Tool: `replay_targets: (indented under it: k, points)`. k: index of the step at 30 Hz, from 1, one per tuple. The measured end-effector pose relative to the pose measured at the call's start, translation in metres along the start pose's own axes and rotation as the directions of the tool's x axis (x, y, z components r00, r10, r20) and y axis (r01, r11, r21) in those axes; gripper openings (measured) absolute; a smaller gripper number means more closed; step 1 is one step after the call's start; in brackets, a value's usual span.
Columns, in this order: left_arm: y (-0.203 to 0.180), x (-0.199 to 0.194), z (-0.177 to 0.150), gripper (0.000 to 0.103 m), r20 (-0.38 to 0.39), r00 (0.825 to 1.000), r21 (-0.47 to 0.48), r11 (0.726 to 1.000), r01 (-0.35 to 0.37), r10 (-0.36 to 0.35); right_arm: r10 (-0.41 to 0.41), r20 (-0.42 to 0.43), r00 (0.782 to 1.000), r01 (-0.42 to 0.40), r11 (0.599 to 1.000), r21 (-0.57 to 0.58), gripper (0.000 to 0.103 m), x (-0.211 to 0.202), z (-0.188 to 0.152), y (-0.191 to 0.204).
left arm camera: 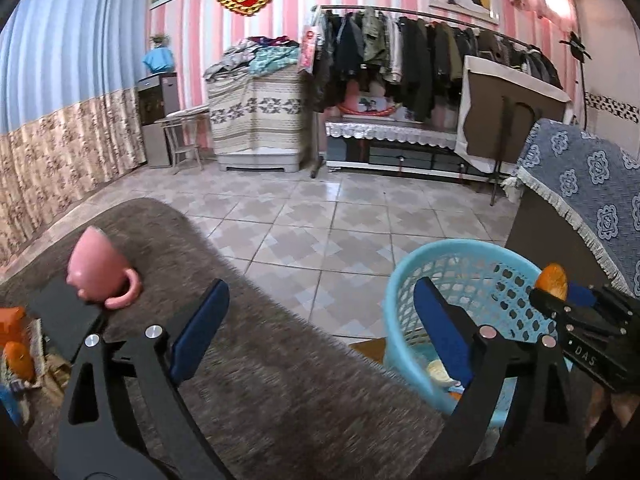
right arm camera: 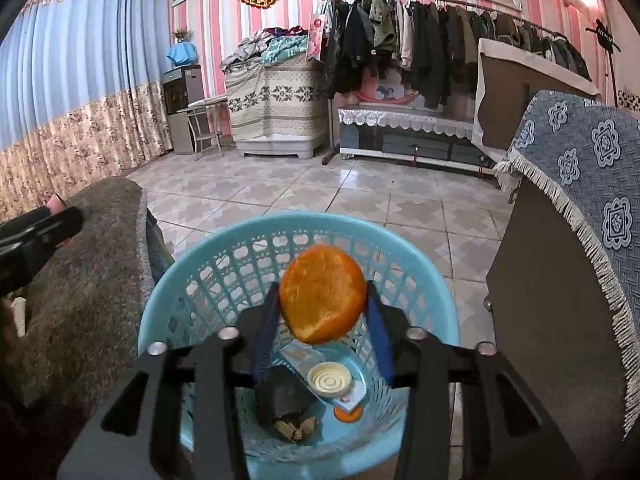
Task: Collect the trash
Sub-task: 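Open the left tool over the basket while the right tool releases the orange peel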
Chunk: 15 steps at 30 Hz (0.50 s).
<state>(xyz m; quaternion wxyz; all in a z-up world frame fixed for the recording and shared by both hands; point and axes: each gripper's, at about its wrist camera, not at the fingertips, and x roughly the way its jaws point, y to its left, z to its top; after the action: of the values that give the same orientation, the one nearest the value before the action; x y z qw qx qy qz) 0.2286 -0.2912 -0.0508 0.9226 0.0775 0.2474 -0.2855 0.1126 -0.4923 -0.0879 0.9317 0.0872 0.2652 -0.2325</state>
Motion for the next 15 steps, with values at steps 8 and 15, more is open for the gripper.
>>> replay_targets:
  k: [8,15]
  points:
    - [0.03,-0.032,-0.002,0.091,0.013,0.999,-0.059,0.998,-0.037,0.038,-0.028,0.075,0.997,0.029,1.0,-0.008,0.093,-0.026,0.015,0.005]
    - [0.057,-0.072,-0.005,0.093,0.044,0.995,-0.088,0.992,-0.088,0.092,-0.007,0.101,0.995,0.011,0.999,-0.032,0.098,-0.05,0.023,0.021]
